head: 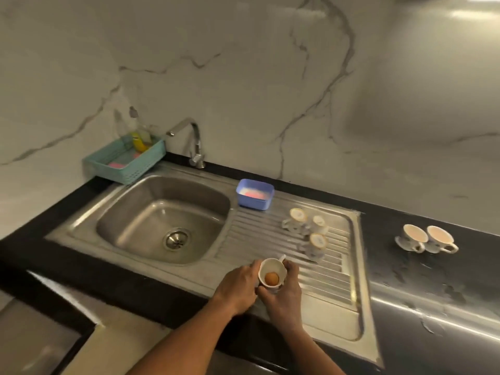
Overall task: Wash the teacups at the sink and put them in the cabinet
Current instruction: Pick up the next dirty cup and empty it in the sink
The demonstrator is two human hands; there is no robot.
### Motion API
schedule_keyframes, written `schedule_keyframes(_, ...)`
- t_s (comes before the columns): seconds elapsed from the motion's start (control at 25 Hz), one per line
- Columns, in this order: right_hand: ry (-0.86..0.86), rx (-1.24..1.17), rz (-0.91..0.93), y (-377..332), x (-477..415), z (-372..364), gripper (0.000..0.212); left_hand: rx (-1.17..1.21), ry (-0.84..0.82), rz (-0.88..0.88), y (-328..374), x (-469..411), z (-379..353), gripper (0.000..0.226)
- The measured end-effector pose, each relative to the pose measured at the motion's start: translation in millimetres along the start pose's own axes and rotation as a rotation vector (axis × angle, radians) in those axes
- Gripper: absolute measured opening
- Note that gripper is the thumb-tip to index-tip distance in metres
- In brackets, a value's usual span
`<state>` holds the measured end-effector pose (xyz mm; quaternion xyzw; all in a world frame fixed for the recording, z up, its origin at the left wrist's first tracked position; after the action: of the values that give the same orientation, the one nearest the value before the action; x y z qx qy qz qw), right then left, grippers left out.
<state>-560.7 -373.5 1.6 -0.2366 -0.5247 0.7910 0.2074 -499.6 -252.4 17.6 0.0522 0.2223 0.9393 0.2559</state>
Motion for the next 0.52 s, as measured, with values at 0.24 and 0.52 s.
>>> schedule_keyframes(0.24, -0.073, -0.007, -0.021, -73, 38, -149, 0.069, 0.046, 0.100, 0.067, -142, 31, 86, 0.055)
schedule_keyframes(0.52, -0.081, -0.061, -0.086, -114, 22, -269, 0.084, 0.289, 0.204, 0.138, -243, 18, 148, 0.038)
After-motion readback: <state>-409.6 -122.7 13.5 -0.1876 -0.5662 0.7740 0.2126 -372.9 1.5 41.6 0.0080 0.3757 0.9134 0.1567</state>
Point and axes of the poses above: each hand's wrist, its own x-axis away from the middle knuckle, its own z-axis out of the back of the hand, y = z × x, the point moved 5 cm from there along -x, towards the middle knuckle, and after that the axes turned 8 degrees about y, right-handed, at the moved point
